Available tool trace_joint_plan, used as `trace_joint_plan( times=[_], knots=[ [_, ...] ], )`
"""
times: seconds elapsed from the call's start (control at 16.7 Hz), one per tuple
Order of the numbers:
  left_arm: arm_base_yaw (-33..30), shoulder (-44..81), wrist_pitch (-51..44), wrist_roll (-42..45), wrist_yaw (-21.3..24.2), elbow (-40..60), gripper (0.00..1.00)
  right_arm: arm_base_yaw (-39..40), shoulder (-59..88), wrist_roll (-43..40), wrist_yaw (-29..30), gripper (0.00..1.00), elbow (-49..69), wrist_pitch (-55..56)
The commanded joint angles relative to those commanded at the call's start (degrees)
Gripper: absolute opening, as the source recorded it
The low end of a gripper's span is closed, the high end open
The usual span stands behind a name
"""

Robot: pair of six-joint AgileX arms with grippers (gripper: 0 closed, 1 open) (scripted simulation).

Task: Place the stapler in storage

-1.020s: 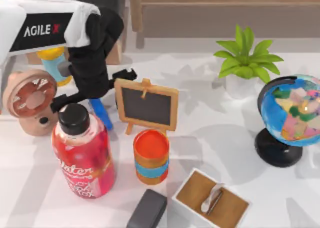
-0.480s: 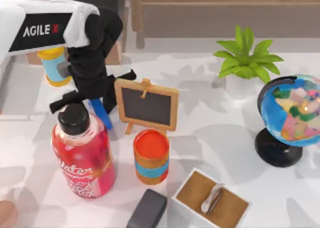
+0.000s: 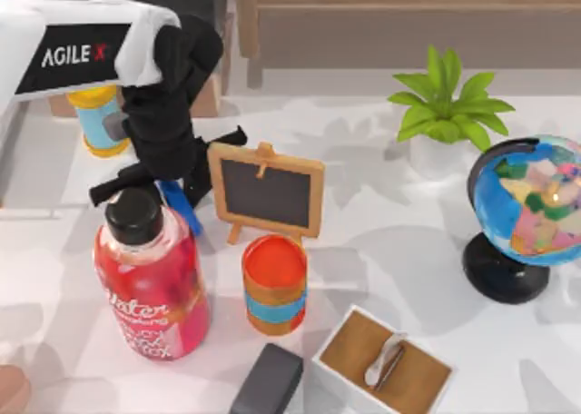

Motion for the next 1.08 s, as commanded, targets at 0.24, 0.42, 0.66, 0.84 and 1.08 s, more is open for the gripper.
trace_joint_plan(
  times=[0.24,0.42,0.66,0.84,1.08],
  knots=[
    [0.2,-0.1,-1.7,0.0,0.3,1.3,0.0,0.0,0.0,0.0,0.0,1.0,0.0,0.0],
    [0.5,1.1,-4.2,0.1,1.9,3.6,0.0,0.0,0.0,0.0,0.0,1.0,0.0,0.0],
    [0.0,-0.4,-6.3,2.7,2.0,5.7,0.0,0.0,0.0,0.0,0.0,1.0,0.0,0.0],
    [-0.3,-2.2,-6.7,2.7,0.9,4.6,0.0,0.0,0.0,0.0,0.0,1.0,0.0,0.0],
    [-0.1,-3.1,-6.2,0.3,-0.3,3.5,0.0,0.0,0.0,0.0,0.0,1.0,0.0,0.0]
  ],
)
